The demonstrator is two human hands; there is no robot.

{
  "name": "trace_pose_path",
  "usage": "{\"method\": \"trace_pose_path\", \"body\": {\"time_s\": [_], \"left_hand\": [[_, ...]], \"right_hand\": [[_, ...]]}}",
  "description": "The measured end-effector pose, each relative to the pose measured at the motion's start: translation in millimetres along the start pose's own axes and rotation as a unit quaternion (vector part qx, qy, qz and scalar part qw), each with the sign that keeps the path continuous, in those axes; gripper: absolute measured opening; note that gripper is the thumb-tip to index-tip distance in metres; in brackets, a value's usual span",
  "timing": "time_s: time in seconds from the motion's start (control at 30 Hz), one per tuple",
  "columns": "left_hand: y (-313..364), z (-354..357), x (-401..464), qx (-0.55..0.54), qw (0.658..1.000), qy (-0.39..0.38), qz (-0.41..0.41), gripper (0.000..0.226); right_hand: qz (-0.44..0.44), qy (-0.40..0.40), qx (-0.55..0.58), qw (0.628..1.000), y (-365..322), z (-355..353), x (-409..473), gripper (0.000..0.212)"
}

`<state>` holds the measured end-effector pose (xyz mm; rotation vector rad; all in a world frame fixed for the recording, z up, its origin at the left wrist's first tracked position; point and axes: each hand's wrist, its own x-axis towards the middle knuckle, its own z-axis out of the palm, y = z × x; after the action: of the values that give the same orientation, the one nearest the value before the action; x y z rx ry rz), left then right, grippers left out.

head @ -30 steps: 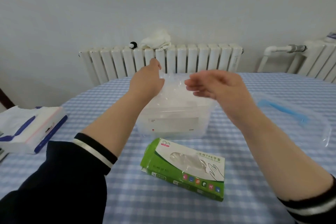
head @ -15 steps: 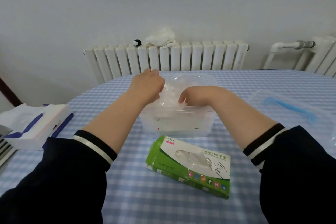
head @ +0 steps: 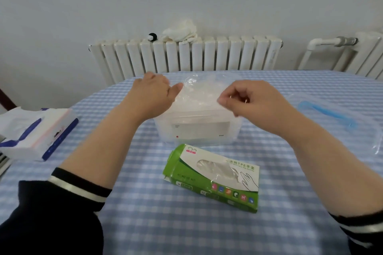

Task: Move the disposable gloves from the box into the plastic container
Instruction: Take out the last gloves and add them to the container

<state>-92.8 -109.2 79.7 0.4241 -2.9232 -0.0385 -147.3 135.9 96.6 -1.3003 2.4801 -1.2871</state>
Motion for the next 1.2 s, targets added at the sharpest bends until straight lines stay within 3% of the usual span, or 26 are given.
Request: {"method": "trace_pose_path", "body": {"time_s": [0.1,0.17,0.27,0.3,0.37,0.43,0.5,0.6,0.7,0.8,0.9,0.97,1.07,1.13,1.2], "left_hand": [[-4,2,-12,-0.086,0.991,0.102,-0.006,0.046],[-6,3,-16,-0.171,0.976,0.13,-0.029,0.029],[-6,7,-21,-0.378,0.901,0.192,-0.089,0.017],[-3,8,-26,-0.401,0.879,0.241,-0.086,0.017],[8,10,-45,-0.355,0.863,0.359,-0.022,0.014],[21,18,-65,-0.319,0.858,0.389,0.101,0.009],[34,23,-82,-0.301,0.894,0.272,0.193,0.006],[45,33,-93,-0.199,0.963,-0.01,0.183,0.039],[47,47,-96,-0.165,0.962,-0.154,0.154,0.071],[45,52,-96,-0.159,0.962,-0.172,0.141,0.078],[44,52,-97,-0.167,0.96,-0.171,0.143,0.08],[45,50,-98,-0.163,0.962,-0.168,0.142,0.083],[44,52,-98,-0.139,0.965,-0.167,0.146,0.078],[45,51,-98,-0.118,0.966,-0.177,0.148,0.064],[44,46,-95,-0.136,0.961,-0.201,0.134,0.068]], "right_hand": [[0.017,-0.143,0.06,0.988,4,11,-24,0.003],[0.008,-0.203,-0.011,0.979,15,20,-34,0.01],[0.001,-0.26,-0.1,0.96,31,33,-38,0.02],[0.006,-0.281,-0.12,0.952,34,36,-38,0.025],[0.017,-0.314,-0.167,0.934,37,43,-39,0.034],[0.018,-0.322,-0.186,0.928,38,49,-41,0.041],[0.016,-0.312,-0.182,0.932,37,54,-43,0.045],[0.002,-0.283,-0.21,0.936,38,59,-45,0.039],[-0.04,-0.245,-0.284,0.926,38,65,-46,0.024],[-0.072,-0.229,-0.327,0.914,42,72,-44,0.019],[-0.06,-0.221,-0.258,0.939,48,69,-43,0.014],[-0.025,-0.185,-0.126,0.974,45,60,-42,0.01],[0.015,-0.031,0.091,0.995,27,40,-38,0.021],[0.057,0.044,0.25,0.965,13,27,-37,0.027],[0.098,0.06,0.362,0.925,5,17,-38,0.024]]}}
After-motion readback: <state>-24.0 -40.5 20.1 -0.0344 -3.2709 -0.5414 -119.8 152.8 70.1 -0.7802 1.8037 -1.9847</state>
